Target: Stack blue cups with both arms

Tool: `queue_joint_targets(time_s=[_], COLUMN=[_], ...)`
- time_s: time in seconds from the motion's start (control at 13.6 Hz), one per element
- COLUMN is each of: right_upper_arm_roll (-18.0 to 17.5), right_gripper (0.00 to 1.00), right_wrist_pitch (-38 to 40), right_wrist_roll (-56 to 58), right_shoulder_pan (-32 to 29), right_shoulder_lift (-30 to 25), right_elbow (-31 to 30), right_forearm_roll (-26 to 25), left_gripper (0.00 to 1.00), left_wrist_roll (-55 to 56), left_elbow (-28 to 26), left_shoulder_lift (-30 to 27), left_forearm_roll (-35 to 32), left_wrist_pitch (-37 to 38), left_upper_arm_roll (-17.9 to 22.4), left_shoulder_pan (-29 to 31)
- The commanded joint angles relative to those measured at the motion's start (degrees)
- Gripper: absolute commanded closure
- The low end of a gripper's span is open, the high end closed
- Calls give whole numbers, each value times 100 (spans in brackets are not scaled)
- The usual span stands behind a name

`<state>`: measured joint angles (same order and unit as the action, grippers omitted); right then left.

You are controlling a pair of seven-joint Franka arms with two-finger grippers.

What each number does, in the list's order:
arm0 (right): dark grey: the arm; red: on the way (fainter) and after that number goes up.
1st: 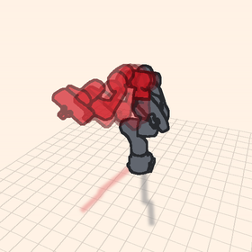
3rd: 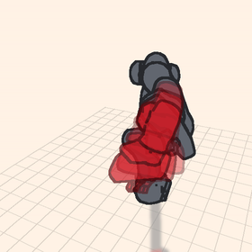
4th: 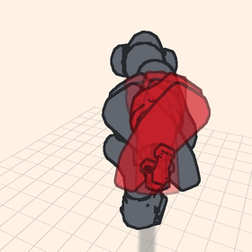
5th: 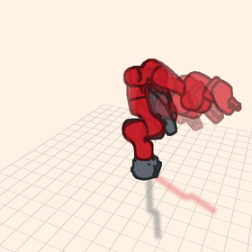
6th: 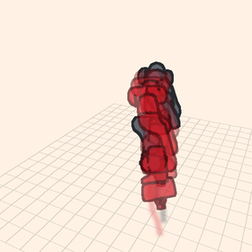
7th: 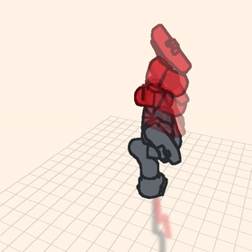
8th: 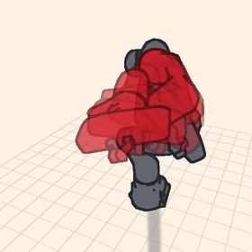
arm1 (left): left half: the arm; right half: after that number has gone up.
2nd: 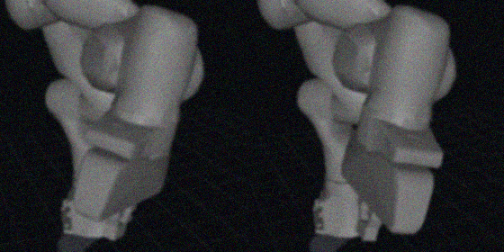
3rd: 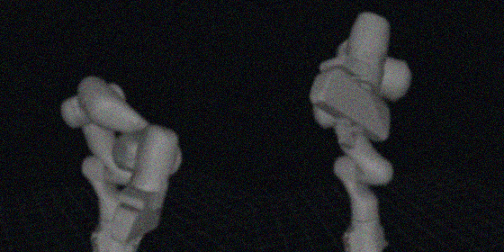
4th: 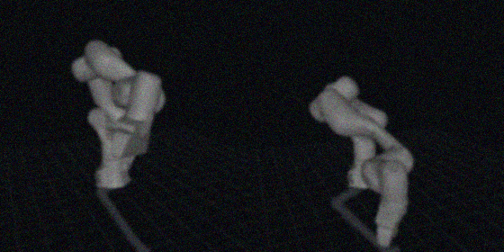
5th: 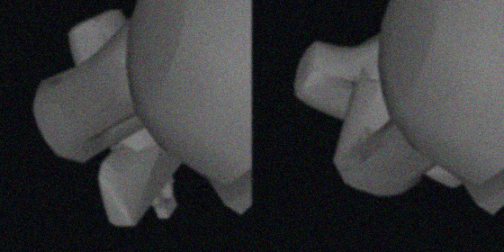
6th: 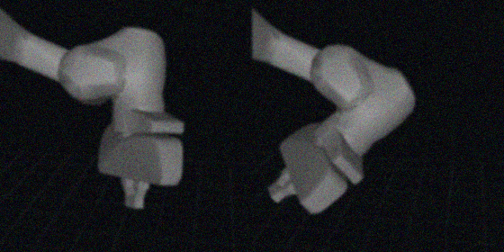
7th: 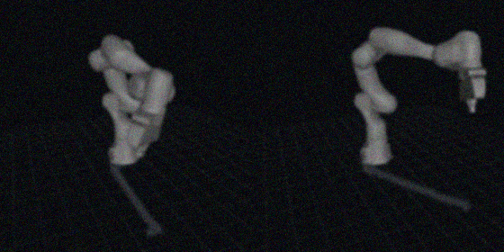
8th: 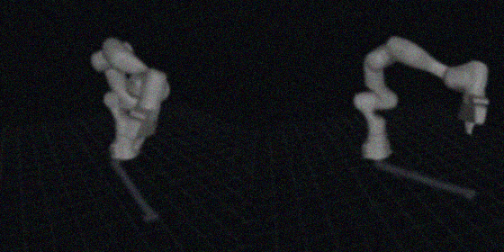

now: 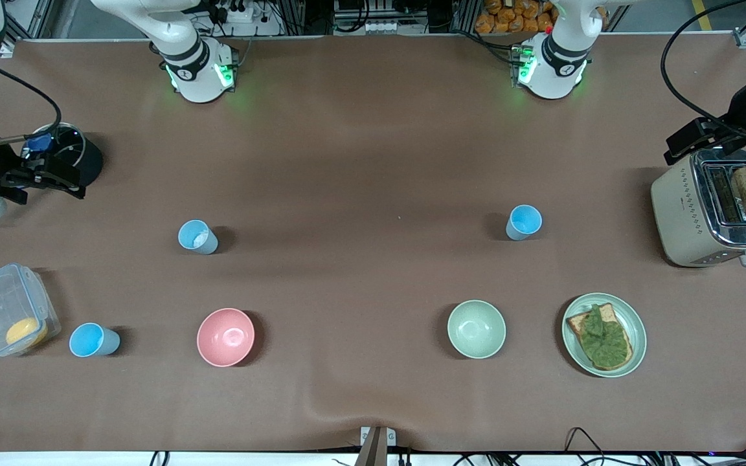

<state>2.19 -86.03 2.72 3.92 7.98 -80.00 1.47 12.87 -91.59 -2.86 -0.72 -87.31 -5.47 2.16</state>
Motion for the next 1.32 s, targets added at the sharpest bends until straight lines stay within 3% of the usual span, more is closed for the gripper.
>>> queue_joint_targets(time_s=[0.0,1.25], right_upper_arm_roll=[-52,-61], right_gripper=[0,0], right_wrist_pitch=[86,34], right_wrist_roll=[35,36], right_shoulder_pan=[-102,-84], right_shoulder_lift=[-42,-69], right_elbow=[2,-112], right_forearm_roll=[99,266], left_gripper=[0,0], left_wrist_roll=[75,67], left_elbow=[-77,-8], left_shoulder_lift=[-205,-127], left_forearm_roll=[125,169], left_wrist_pitch=[196,171], left_upper_arm_roll=[-24,-24], left_shoulder_pan=[30,39])
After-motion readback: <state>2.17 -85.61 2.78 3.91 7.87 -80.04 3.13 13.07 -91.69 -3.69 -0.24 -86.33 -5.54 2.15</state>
